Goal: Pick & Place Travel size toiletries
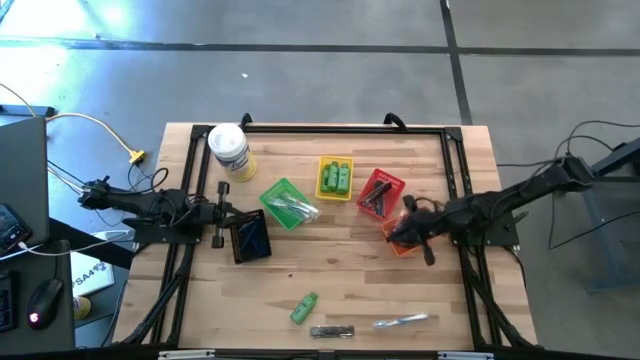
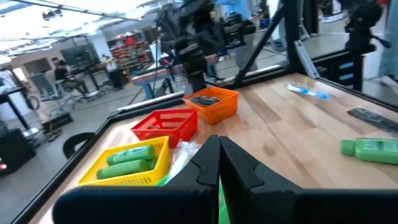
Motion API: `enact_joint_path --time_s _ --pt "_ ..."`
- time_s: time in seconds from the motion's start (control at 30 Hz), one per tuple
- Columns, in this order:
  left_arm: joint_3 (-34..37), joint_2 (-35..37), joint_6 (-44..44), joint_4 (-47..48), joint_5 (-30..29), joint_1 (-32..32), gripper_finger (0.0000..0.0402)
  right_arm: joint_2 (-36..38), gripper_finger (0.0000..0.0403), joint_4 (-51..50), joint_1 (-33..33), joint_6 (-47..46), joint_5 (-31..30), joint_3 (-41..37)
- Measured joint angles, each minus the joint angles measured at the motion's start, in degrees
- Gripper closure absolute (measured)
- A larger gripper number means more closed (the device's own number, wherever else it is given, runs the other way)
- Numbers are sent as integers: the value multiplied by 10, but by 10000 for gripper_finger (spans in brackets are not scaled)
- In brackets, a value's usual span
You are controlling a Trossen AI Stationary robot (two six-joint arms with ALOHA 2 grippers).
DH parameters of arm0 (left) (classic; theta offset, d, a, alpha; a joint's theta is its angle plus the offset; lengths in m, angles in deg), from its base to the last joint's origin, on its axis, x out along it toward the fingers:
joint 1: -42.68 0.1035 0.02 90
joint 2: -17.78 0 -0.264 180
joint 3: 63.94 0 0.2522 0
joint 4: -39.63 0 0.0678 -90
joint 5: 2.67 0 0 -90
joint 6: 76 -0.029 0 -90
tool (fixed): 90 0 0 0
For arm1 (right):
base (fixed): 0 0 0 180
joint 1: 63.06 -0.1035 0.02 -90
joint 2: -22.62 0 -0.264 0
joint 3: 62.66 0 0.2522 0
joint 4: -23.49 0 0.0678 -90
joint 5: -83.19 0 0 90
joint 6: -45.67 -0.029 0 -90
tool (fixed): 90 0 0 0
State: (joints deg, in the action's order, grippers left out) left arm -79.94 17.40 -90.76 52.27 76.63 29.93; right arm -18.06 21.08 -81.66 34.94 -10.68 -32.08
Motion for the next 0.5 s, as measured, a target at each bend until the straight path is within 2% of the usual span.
enact_joint_path --time_s 0.33,0.43,0.5 --pt "-1 0 0 -4 -5 0 401 -195 400 -234 -94 -87 -50 225" --pt "-1 0 0 -4 -5 0 401 -243 400 -286 -117 -114 -46 287" --pt "-1 0 0 -4 -5 0 401 -274 396 -300 -140 -133 -21 316"
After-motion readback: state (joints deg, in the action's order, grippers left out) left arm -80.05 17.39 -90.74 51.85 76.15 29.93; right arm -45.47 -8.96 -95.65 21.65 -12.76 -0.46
